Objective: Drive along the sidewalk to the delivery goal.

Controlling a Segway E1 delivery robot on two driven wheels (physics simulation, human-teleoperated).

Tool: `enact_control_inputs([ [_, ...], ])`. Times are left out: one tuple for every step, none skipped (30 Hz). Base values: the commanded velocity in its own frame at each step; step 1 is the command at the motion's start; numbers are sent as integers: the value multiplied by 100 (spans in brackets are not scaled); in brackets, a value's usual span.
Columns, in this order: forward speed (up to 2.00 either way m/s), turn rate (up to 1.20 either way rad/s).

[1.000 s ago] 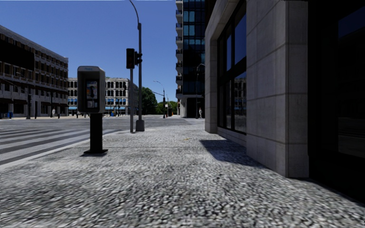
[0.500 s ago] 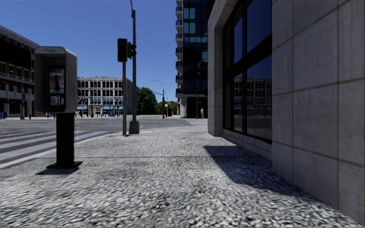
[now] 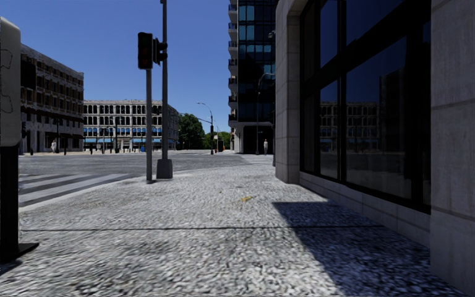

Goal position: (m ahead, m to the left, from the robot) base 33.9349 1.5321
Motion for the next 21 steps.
enact_control_inputs([
  [200, 0],
  [200, 0],
  [200, 0],
  [200, 0],
  [200, 0],
  [200, 0],
  [200, 0],
  [200, 0],
  [200, 0],
  [200, 0],
  [200, 0],
  [200, 0],
  [200, 0],
  [200, 0],
  [200, 0],
  [200, 0],
  [200, 0],
  [200, 0],
  [200, 0],
  [200, 0],
  [200, 0],
])
